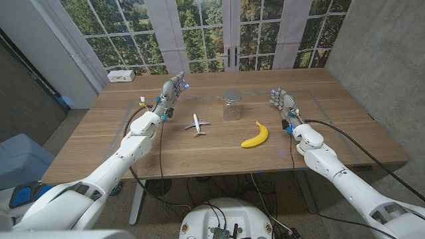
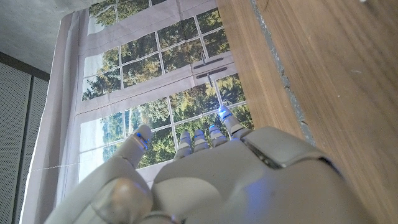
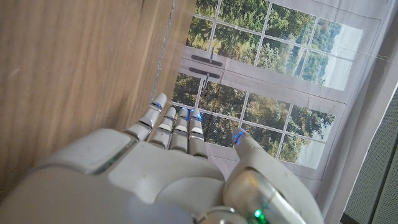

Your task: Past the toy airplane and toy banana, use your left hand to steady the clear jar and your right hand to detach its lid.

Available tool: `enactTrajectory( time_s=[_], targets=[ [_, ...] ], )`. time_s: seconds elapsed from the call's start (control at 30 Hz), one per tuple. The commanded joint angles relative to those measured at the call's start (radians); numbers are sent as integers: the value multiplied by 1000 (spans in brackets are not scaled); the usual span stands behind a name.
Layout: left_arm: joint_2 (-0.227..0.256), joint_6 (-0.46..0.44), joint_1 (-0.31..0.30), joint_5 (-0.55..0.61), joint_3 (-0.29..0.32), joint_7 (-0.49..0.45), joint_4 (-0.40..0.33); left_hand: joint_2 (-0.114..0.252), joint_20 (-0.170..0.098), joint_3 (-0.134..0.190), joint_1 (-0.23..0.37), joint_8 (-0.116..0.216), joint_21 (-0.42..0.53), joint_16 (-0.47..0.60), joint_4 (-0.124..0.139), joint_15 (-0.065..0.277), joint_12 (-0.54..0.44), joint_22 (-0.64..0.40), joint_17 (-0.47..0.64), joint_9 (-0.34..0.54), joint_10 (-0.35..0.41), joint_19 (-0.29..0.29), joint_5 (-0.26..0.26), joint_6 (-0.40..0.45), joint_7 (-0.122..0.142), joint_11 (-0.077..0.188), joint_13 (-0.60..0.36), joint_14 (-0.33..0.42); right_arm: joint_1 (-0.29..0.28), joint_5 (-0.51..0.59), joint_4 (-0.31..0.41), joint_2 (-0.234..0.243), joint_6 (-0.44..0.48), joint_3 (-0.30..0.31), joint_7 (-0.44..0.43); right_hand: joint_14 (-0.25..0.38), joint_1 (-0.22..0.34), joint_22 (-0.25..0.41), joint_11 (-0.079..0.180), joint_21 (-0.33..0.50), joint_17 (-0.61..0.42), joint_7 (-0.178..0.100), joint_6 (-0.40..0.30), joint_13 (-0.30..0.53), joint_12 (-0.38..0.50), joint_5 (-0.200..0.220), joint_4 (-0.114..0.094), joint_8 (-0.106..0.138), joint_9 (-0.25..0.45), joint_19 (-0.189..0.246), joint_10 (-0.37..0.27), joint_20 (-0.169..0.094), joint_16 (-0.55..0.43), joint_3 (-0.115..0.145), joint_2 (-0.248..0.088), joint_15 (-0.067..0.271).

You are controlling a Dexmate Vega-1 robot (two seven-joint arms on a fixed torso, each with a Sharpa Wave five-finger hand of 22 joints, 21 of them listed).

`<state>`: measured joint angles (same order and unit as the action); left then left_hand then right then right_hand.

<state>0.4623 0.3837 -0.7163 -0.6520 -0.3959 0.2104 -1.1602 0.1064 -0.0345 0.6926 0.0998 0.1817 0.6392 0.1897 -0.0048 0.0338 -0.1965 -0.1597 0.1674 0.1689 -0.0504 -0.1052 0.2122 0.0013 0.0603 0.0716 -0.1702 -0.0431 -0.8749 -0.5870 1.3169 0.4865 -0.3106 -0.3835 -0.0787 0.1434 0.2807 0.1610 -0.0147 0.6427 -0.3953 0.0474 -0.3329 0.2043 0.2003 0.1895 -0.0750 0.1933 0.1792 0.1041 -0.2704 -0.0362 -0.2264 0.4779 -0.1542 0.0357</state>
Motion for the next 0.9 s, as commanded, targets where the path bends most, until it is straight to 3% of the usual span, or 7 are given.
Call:
enactTrajectory(
  time_s=[0.03, 0.27, 0.37, 0.53, 0.9],
  targets=[
    [28, 2, -4, 60, -28, -20, -38, -30, -40, -12, 26, 8, -22, 10, -68, 19, -5, -3, -1, 3, 31, 42, -15, 32, 17, 3, -4, 61, -39, 85, 71, 17, -24, -1, -93, 24, 17, 4, -10, -8, 2, 3, -19, 2, 13, -4, 20, 11, 5, 27, -20, -18, -12, -1, 0, -5],
    [71, -20, -3, 101, -49, -7, -74, -66, -22, -16, 59, 9, -48, 3, -143, 6, -6, -3, 2, 5, 53, 72, -31, 44, 25, -16, -6, 77, -67, 100, 108, 23, -24, 5, -124, 34, 32, 5, -13, -9, 9, 5, -30, 1, 14, -9, 47, 12, 5, 52, -31, -5, -16, 2, 4, -9],
    [89, -36, 5, 117, -60, 6, -87, -75, -16, -14, 76, 14, -54, 0, -163, 6, -3, -4, 3, 5, 52, 85, -35, 55, 29, -23, -7, 75, -76, 104, 120, 26, -22, 8, -132, 38, 37, 5, -15, -10, 11, 5, -36, 1, 15, -10, 55, 13, 5, 60, -34, 0, -18, 2, 5, -9],
    [117, -58, 25, 153, -80, 25, -100, -98, -11, -15, 101, 13, -73, -9, -183, 2, 1, -5, 4, 7, 43, 84, -39, 52, 32, -26, -8, 51, -88, 109, 134, 27, -25, 12, -142, 41, 40, 6, -17, -11, 13, 8, -40, 1, 16, -10, 61, 13, 6, 64, -39, 2, -19, 2, 5, -10],
    [166, -98, 48, 249, -114, 7, -159, -155, 51, -23, 170, 11, -128, -11, -186, -34, 10, -8, 7, 12, -11, 67, -40, 8, 24, -42, -11, 6, -105, 110, 148, 30, -31, 23, -152, 48, 45, 6, -18, -17, 15, 11, -48, 2, 16, -12, 74, 14, 6, 71, -44, 4, -23, 1, 6, -15]
  ],
)
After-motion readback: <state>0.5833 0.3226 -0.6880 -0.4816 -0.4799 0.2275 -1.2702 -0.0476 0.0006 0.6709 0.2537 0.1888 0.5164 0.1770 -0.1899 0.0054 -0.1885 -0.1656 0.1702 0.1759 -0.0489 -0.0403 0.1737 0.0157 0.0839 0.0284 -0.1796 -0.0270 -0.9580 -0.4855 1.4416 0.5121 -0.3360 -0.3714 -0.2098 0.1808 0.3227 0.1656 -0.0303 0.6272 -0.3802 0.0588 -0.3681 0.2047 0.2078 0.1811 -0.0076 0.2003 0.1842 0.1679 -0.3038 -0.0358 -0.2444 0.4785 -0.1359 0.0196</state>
